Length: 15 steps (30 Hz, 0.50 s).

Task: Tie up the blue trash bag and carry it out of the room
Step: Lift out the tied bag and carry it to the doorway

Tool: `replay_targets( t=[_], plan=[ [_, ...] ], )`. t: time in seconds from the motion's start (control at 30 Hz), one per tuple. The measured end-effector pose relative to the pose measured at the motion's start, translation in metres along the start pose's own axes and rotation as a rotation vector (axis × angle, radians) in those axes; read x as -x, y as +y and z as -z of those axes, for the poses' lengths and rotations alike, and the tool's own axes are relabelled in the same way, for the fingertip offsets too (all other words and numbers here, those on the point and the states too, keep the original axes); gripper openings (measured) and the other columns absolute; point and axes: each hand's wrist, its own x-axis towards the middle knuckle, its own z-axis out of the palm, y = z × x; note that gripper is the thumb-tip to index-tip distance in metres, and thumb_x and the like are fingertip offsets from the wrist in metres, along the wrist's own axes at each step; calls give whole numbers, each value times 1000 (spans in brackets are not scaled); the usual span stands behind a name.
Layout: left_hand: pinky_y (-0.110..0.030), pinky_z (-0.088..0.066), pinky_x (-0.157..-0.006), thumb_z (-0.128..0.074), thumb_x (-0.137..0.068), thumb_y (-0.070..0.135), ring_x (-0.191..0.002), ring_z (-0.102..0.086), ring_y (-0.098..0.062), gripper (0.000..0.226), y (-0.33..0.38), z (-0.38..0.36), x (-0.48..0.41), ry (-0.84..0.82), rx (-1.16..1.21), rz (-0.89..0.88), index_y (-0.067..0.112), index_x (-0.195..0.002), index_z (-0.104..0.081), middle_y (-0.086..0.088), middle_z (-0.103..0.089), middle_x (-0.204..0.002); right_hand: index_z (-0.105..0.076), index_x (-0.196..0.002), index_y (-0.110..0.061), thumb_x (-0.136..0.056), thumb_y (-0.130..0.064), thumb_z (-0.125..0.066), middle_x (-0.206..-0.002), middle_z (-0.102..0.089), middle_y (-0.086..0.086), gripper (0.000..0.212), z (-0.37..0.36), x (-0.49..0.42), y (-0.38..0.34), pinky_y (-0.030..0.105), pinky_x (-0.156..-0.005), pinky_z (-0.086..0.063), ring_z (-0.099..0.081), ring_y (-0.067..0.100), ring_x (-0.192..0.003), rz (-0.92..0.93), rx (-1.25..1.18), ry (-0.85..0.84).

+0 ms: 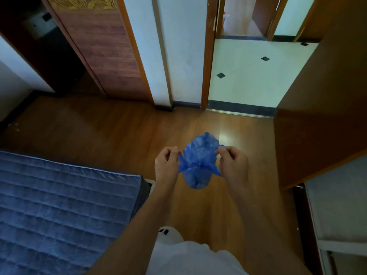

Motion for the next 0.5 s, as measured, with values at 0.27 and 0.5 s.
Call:
replay_targets(
  t=[0.27, 0.5],
  plan=[
    [-33, -36, -56, -54, -98, 27, -53, -42, -9, 28, 8, -27, -89, 16, -11, 15, 23, -73, -65, 14, -50, -50, -67, -69, -3, -92, -13, -64, -48, -48, -5, 25, -38, -90, 2, 23, -45, -36, -41, 8, -45, -33, 3, -25],
    [-20, -35, -52, -52, -100, 25, -52, -42, -8, 30, 28, -42, -210, -68, -14, 9, 18, -73, -62, 4, -49, -59, -67, -76, 3, -95, -15, -61, -43, -47, -10, 26, -103, -194, -4, 22, -43, -34, -40, 4, -41, -79, 57, -54]
  ],
)
